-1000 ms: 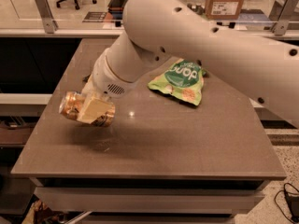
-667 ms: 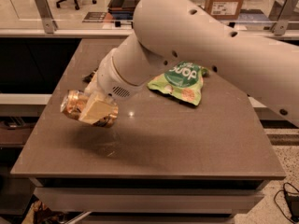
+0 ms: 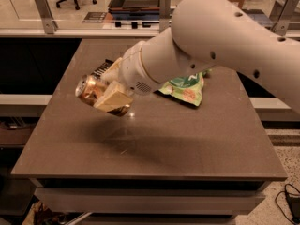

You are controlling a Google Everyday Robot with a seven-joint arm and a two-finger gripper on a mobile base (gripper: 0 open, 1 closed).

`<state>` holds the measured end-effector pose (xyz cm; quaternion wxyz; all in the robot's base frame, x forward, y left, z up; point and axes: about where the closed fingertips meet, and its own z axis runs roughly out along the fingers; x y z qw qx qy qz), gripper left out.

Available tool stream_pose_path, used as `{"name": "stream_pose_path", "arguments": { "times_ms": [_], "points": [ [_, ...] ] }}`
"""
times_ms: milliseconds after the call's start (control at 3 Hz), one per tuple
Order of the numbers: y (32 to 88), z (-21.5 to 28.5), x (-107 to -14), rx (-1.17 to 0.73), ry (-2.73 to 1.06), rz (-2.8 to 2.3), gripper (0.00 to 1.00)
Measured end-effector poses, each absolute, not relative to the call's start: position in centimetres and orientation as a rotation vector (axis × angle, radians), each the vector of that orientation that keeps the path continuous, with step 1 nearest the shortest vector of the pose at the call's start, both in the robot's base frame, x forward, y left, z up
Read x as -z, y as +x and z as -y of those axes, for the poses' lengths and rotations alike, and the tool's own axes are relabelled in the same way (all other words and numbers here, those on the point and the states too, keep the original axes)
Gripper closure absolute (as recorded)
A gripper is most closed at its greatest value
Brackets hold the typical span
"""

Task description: Place orange can upright

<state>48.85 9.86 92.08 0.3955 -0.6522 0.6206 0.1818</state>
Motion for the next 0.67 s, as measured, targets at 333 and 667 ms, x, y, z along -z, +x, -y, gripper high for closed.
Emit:
{"name": "stream_pose_path", "arguments": {
  "times_ms": [333,667],
  "points": [
    [50.9,-9.2,-92.6,-0.481,-1.594,-1.491,1.0],
    [52.3,-9.0,-93.1,-0.495,-1.56,-1.43,1.0]
  ]
}}
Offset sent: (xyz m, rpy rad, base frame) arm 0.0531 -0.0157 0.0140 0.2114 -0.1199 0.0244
